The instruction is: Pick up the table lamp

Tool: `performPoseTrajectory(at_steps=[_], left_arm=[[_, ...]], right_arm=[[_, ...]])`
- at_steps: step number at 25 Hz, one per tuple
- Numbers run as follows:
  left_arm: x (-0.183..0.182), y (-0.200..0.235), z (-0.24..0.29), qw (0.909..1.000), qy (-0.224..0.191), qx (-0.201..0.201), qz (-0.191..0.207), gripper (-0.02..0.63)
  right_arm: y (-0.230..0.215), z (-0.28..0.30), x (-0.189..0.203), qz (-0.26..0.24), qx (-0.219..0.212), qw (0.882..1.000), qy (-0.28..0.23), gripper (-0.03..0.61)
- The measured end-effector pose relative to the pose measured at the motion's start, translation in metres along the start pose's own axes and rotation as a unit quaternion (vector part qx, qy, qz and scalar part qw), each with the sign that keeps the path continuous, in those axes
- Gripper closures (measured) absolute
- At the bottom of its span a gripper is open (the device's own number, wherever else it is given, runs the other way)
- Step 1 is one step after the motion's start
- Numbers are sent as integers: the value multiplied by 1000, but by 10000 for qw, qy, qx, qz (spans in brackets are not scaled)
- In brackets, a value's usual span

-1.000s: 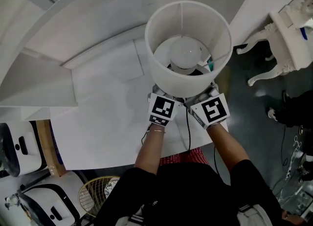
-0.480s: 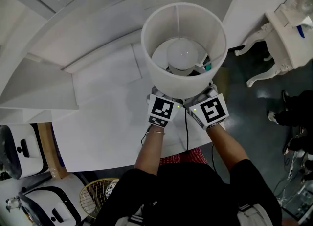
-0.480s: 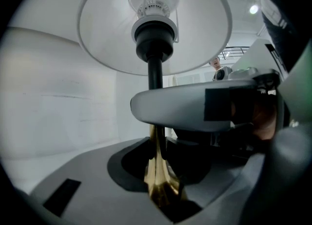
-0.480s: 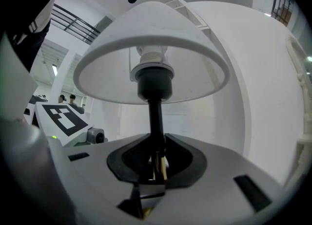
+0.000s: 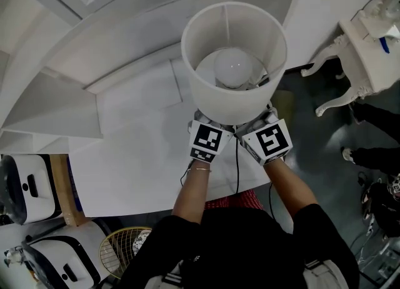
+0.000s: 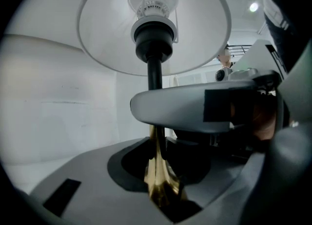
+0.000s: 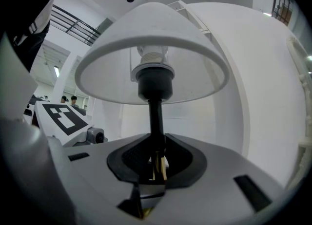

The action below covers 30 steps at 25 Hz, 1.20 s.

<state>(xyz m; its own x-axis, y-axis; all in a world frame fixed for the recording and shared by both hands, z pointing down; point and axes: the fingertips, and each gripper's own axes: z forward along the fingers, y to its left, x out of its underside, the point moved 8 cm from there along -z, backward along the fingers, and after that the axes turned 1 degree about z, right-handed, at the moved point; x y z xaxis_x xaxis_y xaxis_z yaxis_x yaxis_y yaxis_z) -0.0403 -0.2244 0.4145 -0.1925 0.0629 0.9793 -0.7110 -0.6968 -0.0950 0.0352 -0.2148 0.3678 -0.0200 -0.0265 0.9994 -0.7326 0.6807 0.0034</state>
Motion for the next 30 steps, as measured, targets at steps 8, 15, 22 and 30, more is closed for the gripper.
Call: performPoseTrajectory(at_steps=[8, 15, 22, 30], left_arm=[[-11, -2, -2, 9999, -30, -66, 79, 505], [-20, -3, -7, 9999, -58, -85, 133, 505], [-30, -5, -11, 9997, -87, -83, 193, 505], [-40, -9, -18, 9996, -149, -101, 231, 505]], right_arm=[[-2, -3, -8, -116, -21, 9999, -59, 492], [2, -4, -20, -157, -74, 9996, -212, 492], [6, -8, -29, -160, -106, 9995, -234, 492], [12, -13, -40, -242, -134, 9993, -244, 492]])
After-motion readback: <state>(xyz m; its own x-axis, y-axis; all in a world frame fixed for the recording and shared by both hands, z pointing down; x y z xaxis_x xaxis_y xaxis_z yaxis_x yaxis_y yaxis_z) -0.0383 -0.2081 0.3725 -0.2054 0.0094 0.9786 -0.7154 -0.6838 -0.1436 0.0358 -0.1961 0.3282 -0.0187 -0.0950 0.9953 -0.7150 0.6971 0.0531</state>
